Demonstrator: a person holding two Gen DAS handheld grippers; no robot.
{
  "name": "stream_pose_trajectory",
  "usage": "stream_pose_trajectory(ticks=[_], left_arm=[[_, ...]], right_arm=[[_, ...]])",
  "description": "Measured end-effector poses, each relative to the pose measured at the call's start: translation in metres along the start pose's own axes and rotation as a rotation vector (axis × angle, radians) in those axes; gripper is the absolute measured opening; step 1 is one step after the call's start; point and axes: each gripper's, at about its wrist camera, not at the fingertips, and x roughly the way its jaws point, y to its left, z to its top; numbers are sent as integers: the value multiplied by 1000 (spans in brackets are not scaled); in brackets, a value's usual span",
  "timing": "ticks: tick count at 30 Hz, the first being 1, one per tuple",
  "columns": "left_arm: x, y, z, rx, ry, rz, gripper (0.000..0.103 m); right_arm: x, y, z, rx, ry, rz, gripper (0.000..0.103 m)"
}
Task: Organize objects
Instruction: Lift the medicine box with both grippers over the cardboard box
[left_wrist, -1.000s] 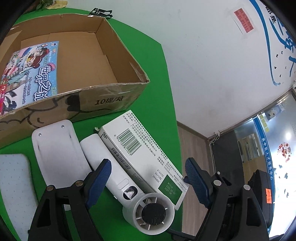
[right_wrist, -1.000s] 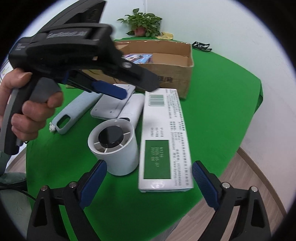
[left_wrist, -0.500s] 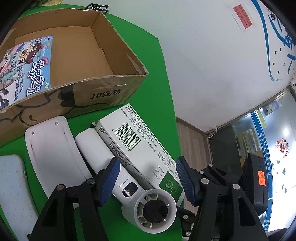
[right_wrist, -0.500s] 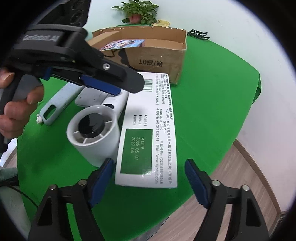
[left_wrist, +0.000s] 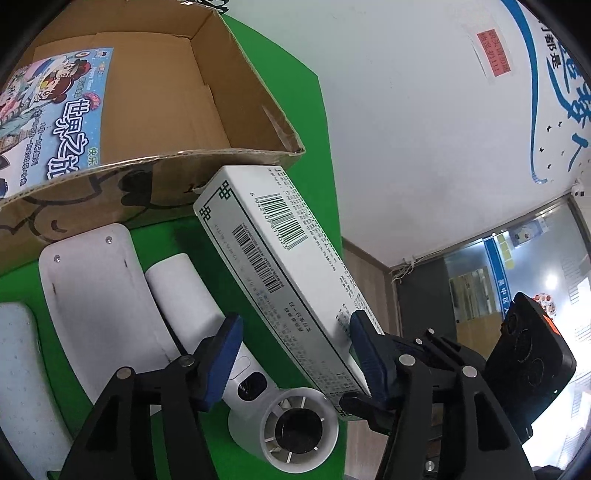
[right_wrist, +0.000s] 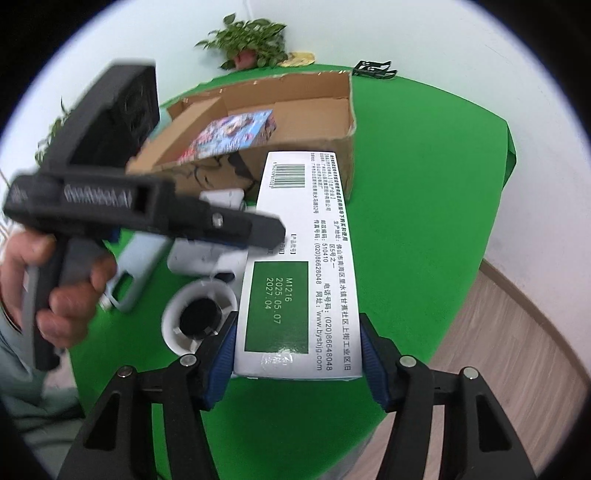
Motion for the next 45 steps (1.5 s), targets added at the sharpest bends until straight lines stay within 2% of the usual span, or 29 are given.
stream_pose_trajectory(ticks=[3, 9, 12, 14, 16, 21, 24, 29, 31, 35, 40, 45], left_arm=[[-4, -2, 7, 10, -30, -5, 57], [-25, -7, 20, 38, -81, -17, 38], [-31, -9, 16, 3, -70, -24, 38], [-28, -13, 17, -6, -82, -33, 43], [-30, -16, 16, -21, -93, -53, 52], [-46, -22, 14, -24, -127, -80, 55], [-60, -22, 8, -41, -127, -99, 62], [-80, -28, 7, -49, -174, -102, 60], [-93, -29, 9, -39, -202, -99, 55], [-124, -32, 26, -16, -258, -95, 52], [-150, -36, 59, 10, -311, -49, 49], [-162, -19, 110, 8, -323, 4, 47]], right_arm=[[-5, 4, 5, 14, -7, -8, 59], [-13, 14, 12, -11, -43, -41, 59], [-22, 11, 13, 44, -45, -7, 59], [-29, 14, 22, 12, -77, -38, 59], [-37, 12, 26, 17, -100, -29, 59], [-51, 20, 29, 4, -158, -40, 59], [-54, 24, 31, 9, -178, -19, 59], [-58, 36, 42, -20, -212, -22, 59], [-54, 41, 49, -41, -219, -25, 59], [-53, 50, 69, -84, -259, -31, 59], [-41, 56, 102, -127, -303, -30, 59], [-18, 53, 133, -132, -293, -13, 59]])
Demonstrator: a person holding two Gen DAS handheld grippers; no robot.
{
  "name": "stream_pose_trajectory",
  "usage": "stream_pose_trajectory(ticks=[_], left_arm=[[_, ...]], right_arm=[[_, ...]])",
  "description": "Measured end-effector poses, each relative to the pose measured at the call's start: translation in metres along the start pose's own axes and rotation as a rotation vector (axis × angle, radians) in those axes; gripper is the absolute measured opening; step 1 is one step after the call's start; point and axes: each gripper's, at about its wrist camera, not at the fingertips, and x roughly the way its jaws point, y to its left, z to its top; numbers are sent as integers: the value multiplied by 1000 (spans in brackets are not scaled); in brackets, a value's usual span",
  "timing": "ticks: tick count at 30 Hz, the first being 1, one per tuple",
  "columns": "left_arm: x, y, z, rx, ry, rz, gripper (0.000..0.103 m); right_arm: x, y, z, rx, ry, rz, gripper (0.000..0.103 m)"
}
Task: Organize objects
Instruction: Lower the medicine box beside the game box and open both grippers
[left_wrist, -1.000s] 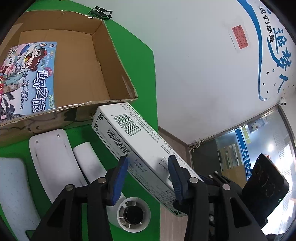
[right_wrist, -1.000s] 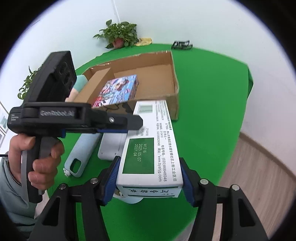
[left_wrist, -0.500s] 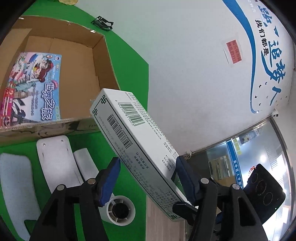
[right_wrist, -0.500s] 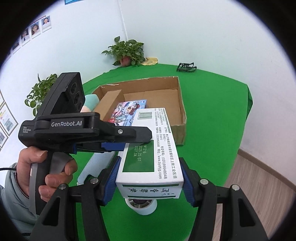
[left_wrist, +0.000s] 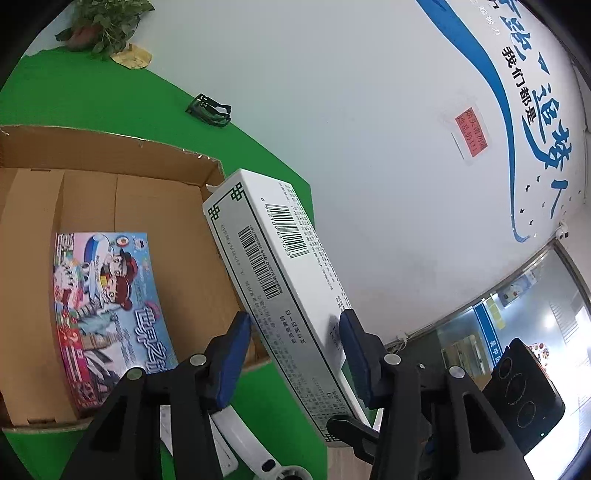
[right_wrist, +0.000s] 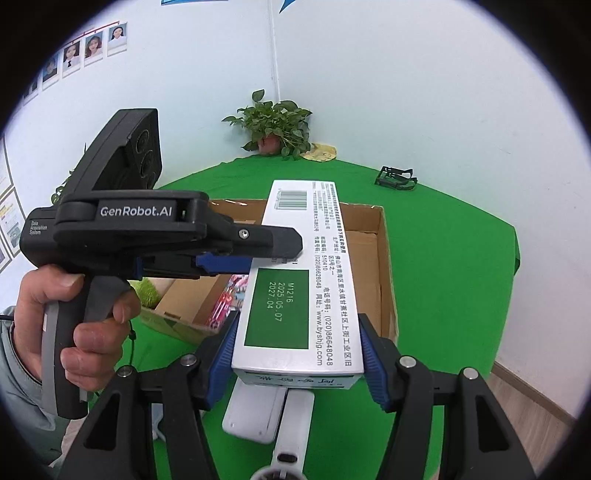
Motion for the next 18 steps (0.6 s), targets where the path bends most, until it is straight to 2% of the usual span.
stream_pose_trajectory(ticks=[5, 9, 14, 18], left_arm=[[27, 27, 41, -1, 15, 64, 46], [60, 60, 62, -23, 61, 105, 46], [103, 101, 66, -68, 146, 139, 45], [122, 122, 52, -117, 192, 136, 45]], right_arm=[[39, -10, 18, 23, 46, 31, 59], [77, -23, 21, 52, 114, 59, 59], [124, -39, 9, 111, 220, 86, 60], [151, -42, 1, 118, 308, 82, 60]])
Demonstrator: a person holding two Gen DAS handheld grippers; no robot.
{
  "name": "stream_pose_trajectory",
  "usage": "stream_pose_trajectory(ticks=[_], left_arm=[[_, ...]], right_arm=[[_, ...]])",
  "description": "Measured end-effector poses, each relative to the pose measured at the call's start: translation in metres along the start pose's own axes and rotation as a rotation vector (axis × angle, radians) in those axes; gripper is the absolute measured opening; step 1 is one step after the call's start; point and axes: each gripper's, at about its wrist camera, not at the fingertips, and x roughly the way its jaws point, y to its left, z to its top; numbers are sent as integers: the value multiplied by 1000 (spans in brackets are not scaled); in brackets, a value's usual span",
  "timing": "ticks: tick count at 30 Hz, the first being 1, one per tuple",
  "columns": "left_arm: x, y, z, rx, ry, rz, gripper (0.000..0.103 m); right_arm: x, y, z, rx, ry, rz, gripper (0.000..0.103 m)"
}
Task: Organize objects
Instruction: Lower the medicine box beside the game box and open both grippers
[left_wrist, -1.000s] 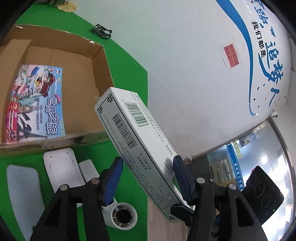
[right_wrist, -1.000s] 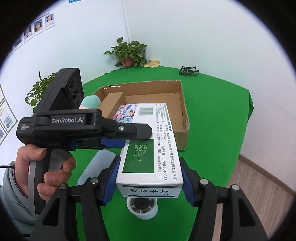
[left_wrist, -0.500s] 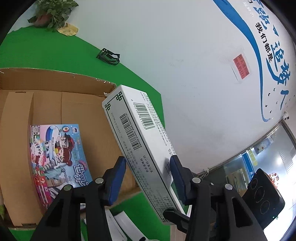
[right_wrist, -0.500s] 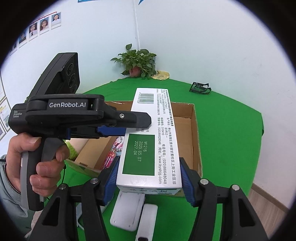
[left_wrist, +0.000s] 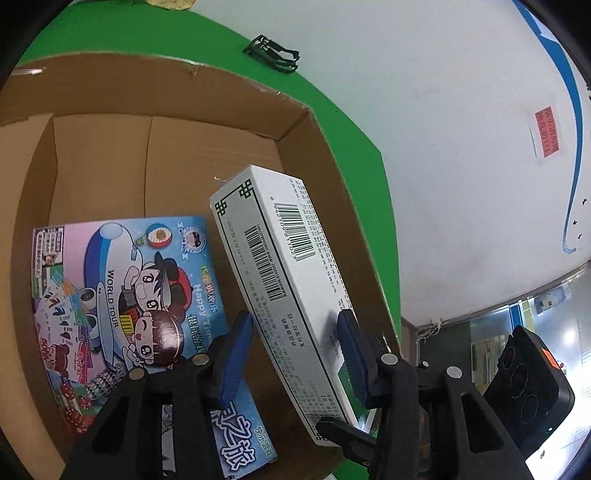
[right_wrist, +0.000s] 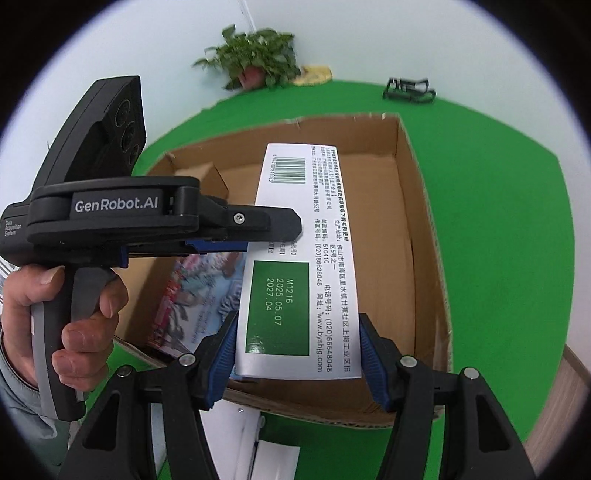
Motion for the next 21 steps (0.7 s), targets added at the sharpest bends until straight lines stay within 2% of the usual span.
stream_pose_trajectory(ticks=[5, 8, 12, 15, 16, 21], left_arm=[[10, 9, 1, -6, 27, 8, 45], [8, 11, 3, -6, 27, 16, 47], [-4, 9, 2, -8, -8, 40, 59], [-15, 13, 0, -17, -25, 44, 59], [-17, 12, -14, -15, -31, 52, 59], [-36, 10, -34, 13, -63, 63, 59]], right_arm=[[11, 8, -7, -57, 60, -48, 65], [13, 14, -12, -75, 70, -47, 66], [16, 19, -17, -99, 95, -58, 67], [15, 20, -16, -101, 106, -63, 67], [14, 20, -15, -97, 110, -64, 68], [14, 18, -9, -87, 111, -59, 69]])
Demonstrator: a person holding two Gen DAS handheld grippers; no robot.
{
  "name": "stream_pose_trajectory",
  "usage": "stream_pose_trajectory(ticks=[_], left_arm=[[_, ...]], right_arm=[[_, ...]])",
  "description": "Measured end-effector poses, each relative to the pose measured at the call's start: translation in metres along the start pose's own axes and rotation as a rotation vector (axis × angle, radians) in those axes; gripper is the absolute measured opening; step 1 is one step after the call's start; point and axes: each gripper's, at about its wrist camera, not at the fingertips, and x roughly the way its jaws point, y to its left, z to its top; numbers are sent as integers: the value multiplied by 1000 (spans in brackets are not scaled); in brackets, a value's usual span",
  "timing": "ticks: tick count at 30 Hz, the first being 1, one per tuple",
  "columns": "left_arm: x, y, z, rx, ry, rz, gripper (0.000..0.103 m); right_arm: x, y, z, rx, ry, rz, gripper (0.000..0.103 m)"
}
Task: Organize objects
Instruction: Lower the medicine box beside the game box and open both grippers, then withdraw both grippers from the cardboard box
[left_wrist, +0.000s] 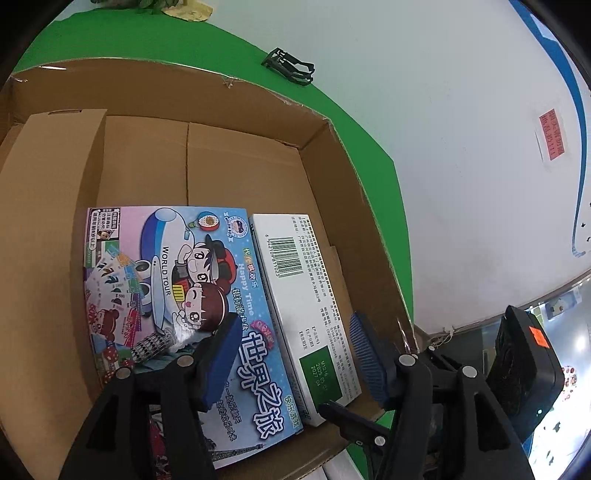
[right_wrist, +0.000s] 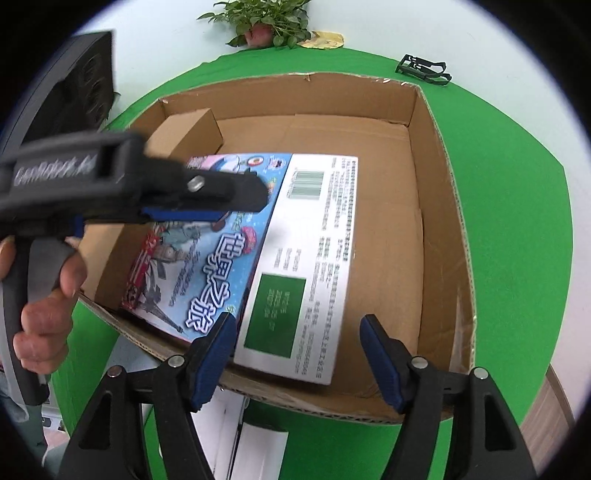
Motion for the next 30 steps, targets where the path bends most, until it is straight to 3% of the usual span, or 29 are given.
stream_pose_trajectory(ticks=[7, 12, 19, 21, 22, 23, 25, 26, 28, 30], left_arm=[[-27, -2, -21, 52, -42, 41, 59], [-46, -8, -43, 87, -63, 53, 59], [-50, -29, -55, 168, -116, 112, 59], [-55, -33, -59, 187, -162, 149, 59], [-62, -36, -62, 200, -191, 170, 60], [-70, -40, -67, 214, -229, 200, 63], [-85, -48, -78, 234, -315, 273, 83], [-93, -52, -86, 247, -364, 308, 86], [-108, -62, -100, 279, -432, 377, 96], [-119, -73, -117, 321, -484, 469, 100]], right_arm=[[18, 5, 9, -37, 30, 24, 69], [18, 11, 5, -64, 33, -20, 66], [11, 10, 2, -58, 36, -8, 66], [2, 12, -1, -64, 10, -18, 73], [-5, 13, -4, -72, -15, -31, 85], [-15, 14, -8, -75, -50, -49, 88], [-31, 14, -16, -64, -103, -79, 95], [-41, 15, -23, -56, -138, -86, 102], [-55, 18, -33, -42, -191, -106, 102], [-69, 22, -44, -23, -227, -114, 102]])
